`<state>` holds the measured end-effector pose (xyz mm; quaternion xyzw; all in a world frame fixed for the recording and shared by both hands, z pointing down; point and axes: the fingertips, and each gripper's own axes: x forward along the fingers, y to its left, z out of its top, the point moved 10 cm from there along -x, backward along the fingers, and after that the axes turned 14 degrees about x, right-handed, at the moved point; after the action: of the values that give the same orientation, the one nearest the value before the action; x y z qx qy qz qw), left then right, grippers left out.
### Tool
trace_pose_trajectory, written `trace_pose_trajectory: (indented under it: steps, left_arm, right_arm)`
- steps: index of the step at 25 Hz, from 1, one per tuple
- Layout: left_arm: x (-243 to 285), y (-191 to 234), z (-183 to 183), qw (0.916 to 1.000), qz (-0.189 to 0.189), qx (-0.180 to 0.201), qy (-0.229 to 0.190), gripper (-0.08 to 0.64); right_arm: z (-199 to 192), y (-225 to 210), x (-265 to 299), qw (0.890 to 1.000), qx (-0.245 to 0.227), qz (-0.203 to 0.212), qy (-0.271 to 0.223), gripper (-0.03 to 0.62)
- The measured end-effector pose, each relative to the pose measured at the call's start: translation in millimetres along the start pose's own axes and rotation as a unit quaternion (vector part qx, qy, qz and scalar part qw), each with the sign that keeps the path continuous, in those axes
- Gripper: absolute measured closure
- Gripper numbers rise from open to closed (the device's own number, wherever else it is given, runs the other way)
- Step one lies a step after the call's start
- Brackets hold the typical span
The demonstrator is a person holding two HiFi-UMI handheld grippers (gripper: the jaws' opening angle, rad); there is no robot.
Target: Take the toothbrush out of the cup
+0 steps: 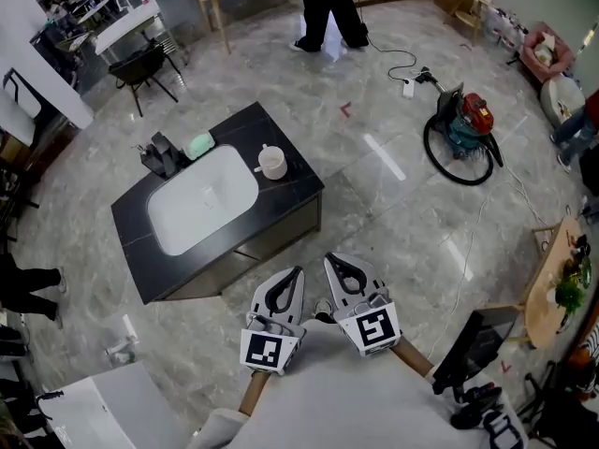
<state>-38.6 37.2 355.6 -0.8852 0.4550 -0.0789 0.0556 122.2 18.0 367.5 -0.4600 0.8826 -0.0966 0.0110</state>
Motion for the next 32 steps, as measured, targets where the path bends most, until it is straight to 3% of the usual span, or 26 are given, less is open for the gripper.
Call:
trace_pose_trajectory:
  steps: [3, 6, 8, 12, 18, 21, 23, 28, 32]
  left_arm:
    - [3.0, 6.8, 0.2, 0.9993, -0.004, 0.031, 0.019, 0.557]
    - [5.5, 7.8, 3.9, 1.0000, 0.003, 0.008, -0.002, 0.555]
    - [7.6, 9.1, 5.1, 0.9999, 0.007, -0.006, -0.009, 0.557]
    - [6.7, 19.8, 1.3, 0.9991, -0.006, 0.037, 0.018, 0.557]
    - [6.5, 33.2, 1.9, 0.9999, -0.001, -0.013, -0.007, 0.557]
    - [2.0, 48.0, -1.5, 0.9999, -0.007, -0.010, -0.002, 0.557]
    - [-2.6, 57.7, -6.4, 0.9999, -0.014, -0.006, 0.007, 0.557]
    - [-10.4, 78.2, -17.7, 0.9992, -0.021, -0.034, 0.001, 0.557]
    - [-12.4, 86.2, -25.3, 0.9988, -0.017, -0.044, 0.012, 0.555]
  right_arm:
    - [3.3, -3.2, 5.5, 1.000, -0.001, 0.002, -0.002, 0.588]
    - [3.0, -1.7, 7.9, 1.000, 0.024, -0.003, 0.006, 0.588]
    - [2.5, -3.0, 11.3, 1.000, 0.007, 0.002, 0.006, 0.588]
    - [4.0, -1.6, 19.8, 1.000, 0.001, 0.005, 0.003, 0.588]
    - [4.0, 6.0, 35.5, 1.000, 0.001, -0.004, 0.009, 0.588]
    - [3.2, 14.7, 46.2, 0.999, 0.023, -0.017, 0.019, 0.588]
    - [3.0, 20.3, 54.3, 1.000, 0.010, -0.018, 0.011, 0.588]
    - [-3.9, 38.6, 66.5, 0.999, 0.024, -0.035, 0.028, 0.588]
    - [-10.8, 42.5, 72.2, 0.999, 0.003, -0.025, 0.036, 0.588]
